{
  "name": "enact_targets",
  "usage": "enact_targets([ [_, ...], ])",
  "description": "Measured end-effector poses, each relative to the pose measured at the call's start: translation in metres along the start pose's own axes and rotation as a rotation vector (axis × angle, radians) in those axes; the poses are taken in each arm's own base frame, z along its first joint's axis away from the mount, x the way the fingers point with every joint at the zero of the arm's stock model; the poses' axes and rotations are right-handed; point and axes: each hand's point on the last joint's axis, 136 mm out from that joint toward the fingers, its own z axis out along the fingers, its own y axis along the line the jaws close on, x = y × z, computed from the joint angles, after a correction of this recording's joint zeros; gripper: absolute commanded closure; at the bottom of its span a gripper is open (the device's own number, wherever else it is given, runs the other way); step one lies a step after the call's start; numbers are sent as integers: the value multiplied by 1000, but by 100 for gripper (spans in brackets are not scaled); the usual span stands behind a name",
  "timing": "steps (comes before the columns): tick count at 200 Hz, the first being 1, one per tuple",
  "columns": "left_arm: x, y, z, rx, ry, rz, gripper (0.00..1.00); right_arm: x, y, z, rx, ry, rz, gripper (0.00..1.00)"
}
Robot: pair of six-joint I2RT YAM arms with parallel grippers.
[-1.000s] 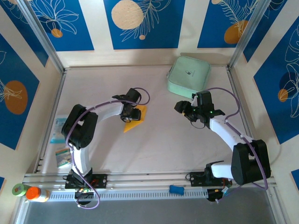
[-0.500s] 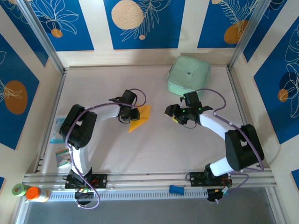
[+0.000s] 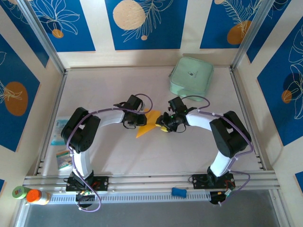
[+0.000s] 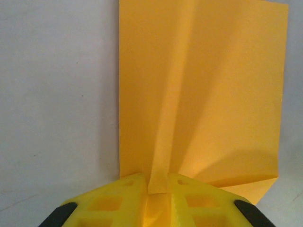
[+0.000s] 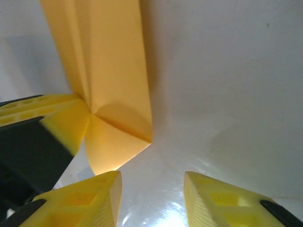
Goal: Fold a paper plane with a square sheet of paper (pick it up from the middle)
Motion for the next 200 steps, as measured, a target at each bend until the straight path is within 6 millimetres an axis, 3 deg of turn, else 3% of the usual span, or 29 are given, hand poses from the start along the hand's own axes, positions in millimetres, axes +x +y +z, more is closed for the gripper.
enact_targets([
  [85,0,-2,1,15,-3,-9,81,-3,10,18,1,12,35,64],
  [146,0,-2,1,15,-3,-16,81,-6,32,24,-115,26,4,69],
  [200,0,-2,1,15,-4,-16,80,-2,24,27,-128,28,21,77],
])
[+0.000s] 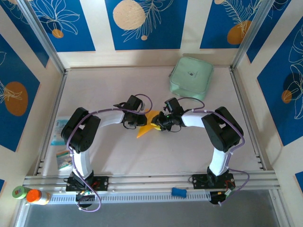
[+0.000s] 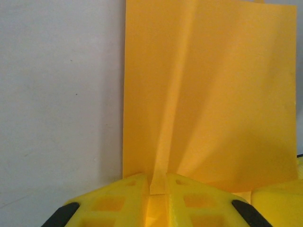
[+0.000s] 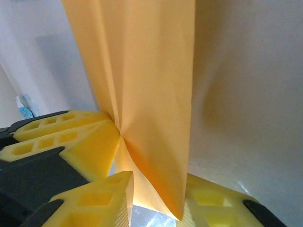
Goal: Fold a paper plane with a square sheet of paper (pick it up from the middle)
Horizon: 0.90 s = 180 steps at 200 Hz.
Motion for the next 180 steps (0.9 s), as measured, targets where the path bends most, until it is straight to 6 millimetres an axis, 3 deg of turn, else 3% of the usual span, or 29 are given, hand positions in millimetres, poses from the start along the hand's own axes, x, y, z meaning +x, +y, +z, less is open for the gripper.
enact_targets([
  [36,0,-1,-1,2,-2,-2,78,-1,3,0,-10,-4,-1,93],
  [58,3,0,-6,-12,11,-1,71,-3,2,-1,-11,-8,0,98],
  [85,3,1,-32,-50,-5,36,62,-8,6,-14,-3,-48,-11,100],
  [109,-13,-18,-63,-5,-102,123,49,-15,18,-40,-13,-119,-26,100],
  [126,-18,-30,-75,32,-165,186,40,-17,21,-57,-13,-160,-24,100],
  [145,-8,-42,-70,62,-190,284,35,-17,14,-69,12,-188,4,100],
  [180,27,-62,-46,111,-199,506,33,-16,-5,-82,65,-212,90,100],
])
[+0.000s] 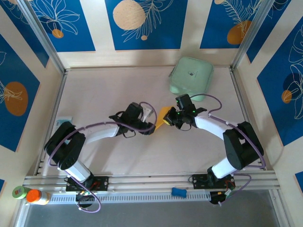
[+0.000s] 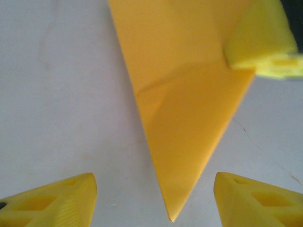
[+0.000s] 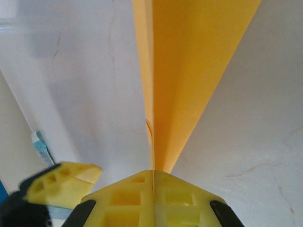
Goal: Fold a paper plane with a square sheet of paper (pick it up from the middle)
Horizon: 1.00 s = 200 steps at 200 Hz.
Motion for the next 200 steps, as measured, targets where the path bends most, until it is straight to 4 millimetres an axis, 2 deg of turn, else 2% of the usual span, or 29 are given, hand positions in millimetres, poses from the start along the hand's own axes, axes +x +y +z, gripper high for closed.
enact_targets([
  [44,6,-33,15,71,-110,313,32,-5,-10,-5,32,-6,76,100],
  [77,7,-47,30,69,-148,494,37,-5,-14,-6,44,-4,107,100],
  [139,6,-45,45,20,-176,670,60,-6,-15,-7,36,8,139,100],
  [200,0,-42,49,-5,-204,694,68,-5,-14,-7,29,18,143,100],
])
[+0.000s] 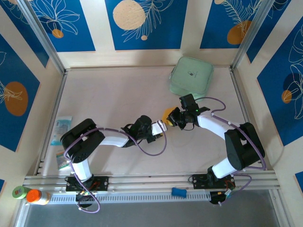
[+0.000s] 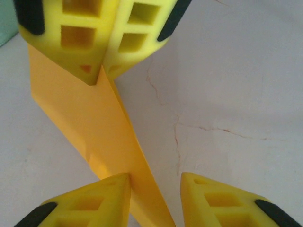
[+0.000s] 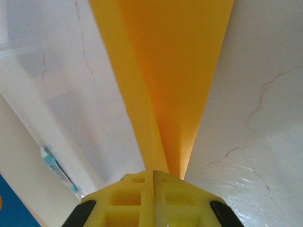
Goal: Fold a paper plane with a square sheet of paper (pick it up from the middle)
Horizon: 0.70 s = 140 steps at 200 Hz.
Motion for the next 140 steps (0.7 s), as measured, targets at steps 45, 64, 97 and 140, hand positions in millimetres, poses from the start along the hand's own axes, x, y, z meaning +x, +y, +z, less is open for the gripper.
enact_targets([
  [45,-4,5,0,-27,-16,-10,73,1,0,0,-1,8,1,99],
  [64,-6,8,0,-39,-23,-23,78,2,-3,1,4,11,7,96],
  [97,-7,11,1,-58,-29,-36,85,3,-6,2,9,15,19,83],
  [140,-1,10,4,-58,-19,-61,94,5,-13,1,24,17,33,57],
])
